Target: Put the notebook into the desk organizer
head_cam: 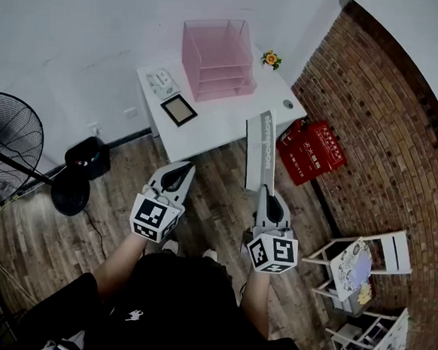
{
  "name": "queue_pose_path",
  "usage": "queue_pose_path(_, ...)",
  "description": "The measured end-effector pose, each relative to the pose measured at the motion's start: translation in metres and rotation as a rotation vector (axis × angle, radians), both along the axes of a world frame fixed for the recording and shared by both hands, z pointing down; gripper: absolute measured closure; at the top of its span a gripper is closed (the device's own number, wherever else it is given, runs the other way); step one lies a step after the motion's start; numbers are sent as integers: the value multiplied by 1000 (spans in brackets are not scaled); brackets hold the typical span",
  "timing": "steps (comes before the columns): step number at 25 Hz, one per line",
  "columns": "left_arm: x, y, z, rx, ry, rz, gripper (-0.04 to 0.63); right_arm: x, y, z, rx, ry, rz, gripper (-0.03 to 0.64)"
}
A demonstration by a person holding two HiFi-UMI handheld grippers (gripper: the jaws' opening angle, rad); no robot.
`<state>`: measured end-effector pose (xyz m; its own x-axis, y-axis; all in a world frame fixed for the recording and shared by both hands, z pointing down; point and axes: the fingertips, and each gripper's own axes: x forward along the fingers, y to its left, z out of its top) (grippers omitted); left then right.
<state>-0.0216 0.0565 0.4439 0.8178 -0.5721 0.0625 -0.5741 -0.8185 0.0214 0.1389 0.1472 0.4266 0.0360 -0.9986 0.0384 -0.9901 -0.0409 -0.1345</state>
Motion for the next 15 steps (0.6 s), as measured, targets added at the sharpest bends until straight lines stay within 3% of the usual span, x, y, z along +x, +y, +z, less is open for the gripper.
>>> queue_pose_path(15, -41, -16, -15, 39, 14, 48, 594, -38, -3, -14, 48, -22, 53, 606)
